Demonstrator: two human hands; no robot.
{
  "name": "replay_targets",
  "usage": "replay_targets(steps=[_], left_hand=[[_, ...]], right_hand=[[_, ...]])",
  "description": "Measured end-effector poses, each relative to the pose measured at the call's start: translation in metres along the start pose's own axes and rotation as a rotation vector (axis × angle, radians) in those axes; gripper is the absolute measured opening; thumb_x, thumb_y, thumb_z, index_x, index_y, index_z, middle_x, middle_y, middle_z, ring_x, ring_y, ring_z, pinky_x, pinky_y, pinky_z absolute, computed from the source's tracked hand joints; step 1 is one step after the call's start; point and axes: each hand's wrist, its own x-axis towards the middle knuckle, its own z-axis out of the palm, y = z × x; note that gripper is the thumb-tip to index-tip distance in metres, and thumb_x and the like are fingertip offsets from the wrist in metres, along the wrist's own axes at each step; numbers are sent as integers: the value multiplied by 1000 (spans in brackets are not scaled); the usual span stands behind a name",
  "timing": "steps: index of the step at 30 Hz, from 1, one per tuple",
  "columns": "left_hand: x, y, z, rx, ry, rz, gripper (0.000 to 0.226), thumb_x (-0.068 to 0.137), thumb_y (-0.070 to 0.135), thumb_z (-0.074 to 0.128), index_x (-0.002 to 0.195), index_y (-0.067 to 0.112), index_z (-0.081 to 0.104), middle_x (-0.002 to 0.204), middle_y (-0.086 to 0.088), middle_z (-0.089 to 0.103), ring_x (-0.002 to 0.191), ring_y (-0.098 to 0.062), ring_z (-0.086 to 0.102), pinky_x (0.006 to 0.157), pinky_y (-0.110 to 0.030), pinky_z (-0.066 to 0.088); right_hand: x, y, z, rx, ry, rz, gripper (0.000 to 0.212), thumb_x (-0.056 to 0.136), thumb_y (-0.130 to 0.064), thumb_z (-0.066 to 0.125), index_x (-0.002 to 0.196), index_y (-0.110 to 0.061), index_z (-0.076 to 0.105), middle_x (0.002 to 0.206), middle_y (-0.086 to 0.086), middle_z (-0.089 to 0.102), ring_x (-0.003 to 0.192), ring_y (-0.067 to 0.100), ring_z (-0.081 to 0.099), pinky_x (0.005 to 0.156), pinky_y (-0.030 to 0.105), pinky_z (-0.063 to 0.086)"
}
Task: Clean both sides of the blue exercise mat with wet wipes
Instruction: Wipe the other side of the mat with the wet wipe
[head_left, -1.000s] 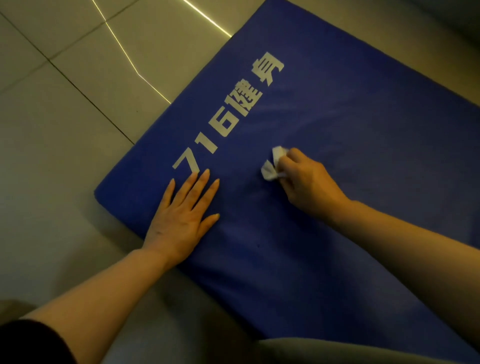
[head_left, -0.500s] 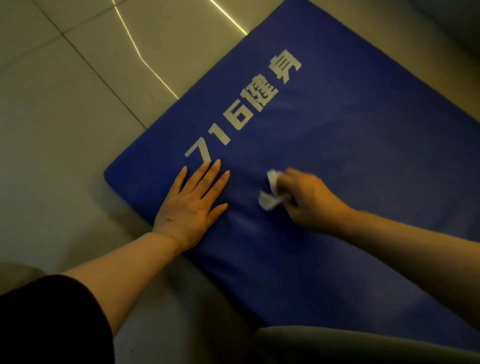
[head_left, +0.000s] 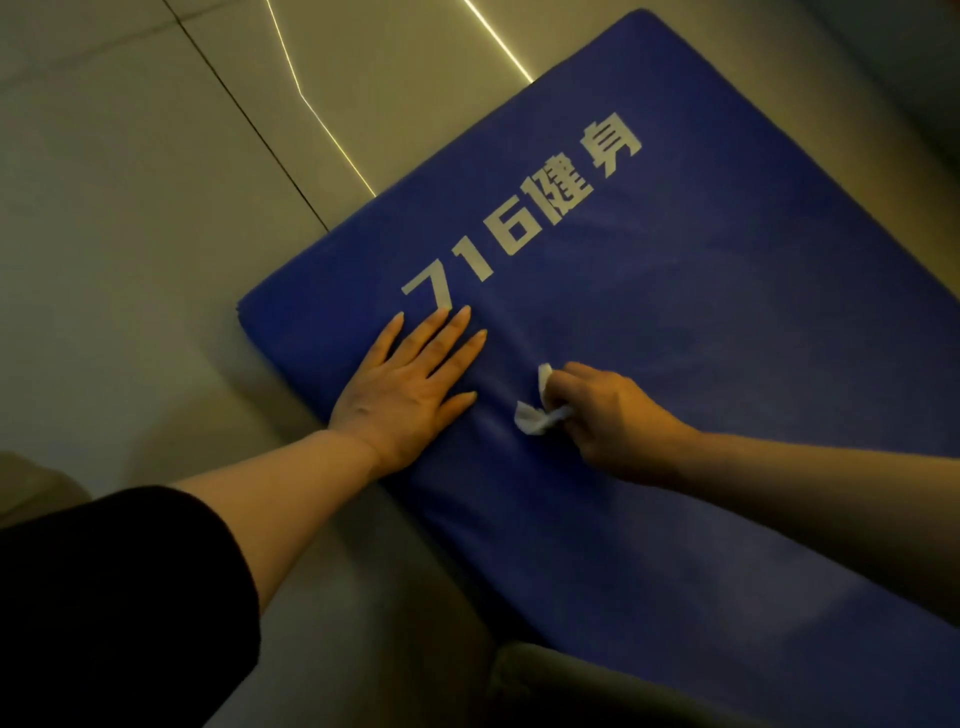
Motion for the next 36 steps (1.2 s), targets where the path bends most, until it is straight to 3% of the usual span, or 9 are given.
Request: replay_targets(steps=[4, 8, 14, 17, 21, 24, 27, 32, 36], left_hand=[[3, 1, -6, 21, -104, -15, 61, 95, 57, 2, 141, 32, -28, 149, 9, -34, 142, -10, -25, 116, -38, -17], [7, 1, -21, -68, -223, -10, 64, 100, 54, 18, 148, 32, -19, 156, 8, -26, 145, -11, -22, 116, -38, -17], [-18, -7, -46, -250, -244, -6, 57, 104, 31, 34, 154, 25, 8, 162, 3, -3, 149, -13, -7, 118, -36, -8], [-43, -6, -41, -227, -226, -67, 56, 105, 32, 32, 154, 26, 7, 162, 3, -4, 149, -14, -8, 118, -40, -8], [-52, 3, -40, -268, -230, -136, 55, 105, 30, 32, 154, 26, 8, 162, 3, -3, 149, -15, -8, 118, -45, -8], [-53, 2, -45, -295, -239, -132, 56, 104, 29, 35, 154, 25, 10, 163, 2, -1, 149, -16, -5, 119, -45, -7], [-56, 0, -46, -318, -232, -128, 56, 104, 29, 37, 154, 25, 12, 162, 2, 1, 149, -15, -4, 119, -43, -6], [-66, 1, -39, -389, -162, -167, 56, 103, 26, 40, 153, 23, 15, 162, 1, 4, 149, -15, -3, 119, -39, -6], [-73, -1, -39, -481, -111, -184, 57, 101, 24, 45, 153, 21, 19, 162, 1, 8, 149, -13, 0, 119, -33, -4]], right_hand=[[23, -14, -1, -18, 23, 56, 13, 87, -7, 55, 89, -13, 43, 96, 7, 48, 81, 26, 49, 70, 39, 44], [50, -33, -5, 63, 162, 225, 12, 88, -9, 54, 88, -13, 42, 94, 8, 44, 78, 22, 43, 64, 31, 32], [0, -49, -1, 16, -115, 257, 7, 86, -13, 58, 87, -11, 51, 99, 6, 51, 82, 21, 47, 69, 29, 36], [10, -61, 6, 36, -5, 234, 20, 87, -25, 59, 91, -7, 51, 97, 7, 47, 81, 21, 44, 70, 29, 35], [31, -77, 18, 110, 213, 301, 15, 91, -20, 54, 97, -6, 51, 98, 7, 46, 82, 22, 44, 71, 31, 37], [17, -76, 13, 143, 67, 352, 20, 87, -27, 62, 80, -10, 55, 87, 5, 54, 74, 19, 48, 63, 28, 39], [-2, -71, 10, 183, -39, 381, 26, 80, -21, 70, 63, -11, 52, 71, 3, 54, 64, 17, 48, 56, 25, 36], [22, -97, 28, 111, 219, 292, 31, 82, -37, 67, 74, -11, 52, 84, 1, 46, 71, 18, 47, 62, 28, 34], [24, -106, 34, 112, 276, 262, 17, 89, -22, 55, 86, -5, 58, 89, 2, 45, 76, 18, 46, 62, 26, 34]])
